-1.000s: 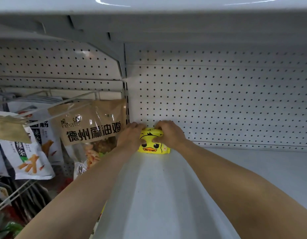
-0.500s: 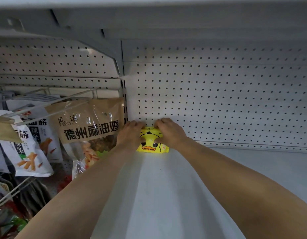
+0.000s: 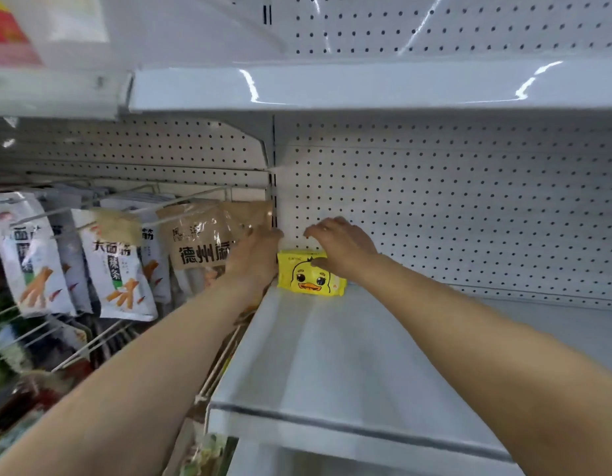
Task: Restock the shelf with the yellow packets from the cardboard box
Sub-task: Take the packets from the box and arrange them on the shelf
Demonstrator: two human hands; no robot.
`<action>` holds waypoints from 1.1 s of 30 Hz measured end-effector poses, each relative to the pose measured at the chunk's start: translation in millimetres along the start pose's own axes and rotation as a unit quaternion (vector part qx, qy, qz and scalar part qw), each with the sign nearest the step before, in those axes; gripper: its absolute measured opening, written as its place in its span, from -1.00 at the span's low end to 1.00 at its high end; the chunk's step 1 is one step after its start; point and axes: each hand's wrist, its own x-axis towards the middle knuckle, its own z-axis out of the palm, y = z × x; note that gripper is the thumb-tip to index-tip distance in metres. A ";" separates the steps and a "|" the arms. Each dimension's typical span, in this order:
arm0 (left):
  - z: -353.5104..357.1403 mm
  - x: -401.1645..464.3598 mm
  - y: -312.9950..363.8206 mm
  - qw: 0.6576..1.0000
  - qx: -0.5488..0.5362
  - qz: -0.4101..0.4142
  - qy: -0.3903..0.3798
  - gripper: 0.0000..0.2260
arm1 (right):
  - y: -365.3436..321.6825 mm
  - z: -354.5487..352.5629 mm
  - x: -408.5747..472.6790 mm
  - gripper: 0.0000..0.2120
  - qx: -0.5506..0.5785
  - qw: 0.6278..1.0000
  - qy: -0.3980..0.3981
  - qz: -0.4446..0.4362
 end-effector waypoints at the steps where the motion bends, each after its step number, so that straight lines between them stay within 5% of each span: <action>1: -12.0 -12.4 -4.6 1.000 0.013 0.001 0.000 -0.66 | -10.7 -10.4 -6.7 -0.42 0.001 1.000 0.000 -0.009; 8: -92.1 -129.6 -54.0 0.998 0.067 -0.017 -0.005 -0.49 | -121.6 -60.6 -55.5 -0.40 0.015 0.998 0.002 -0.062; 19: -159.9 -312.5 -174.8 0.974 0.100 -0.204 -0.024 -0.56 | -326.3 -52.1 -99.0 -0.44 0.161 0.969 -0.057 -0.181; 33: -102.2 -402.3 -265.7 0.941 0.090 -0.317 -0.080 -0.59 | -429.6 39.3 -86.8 -0.51 0.173 0.945 -0.144 -0.240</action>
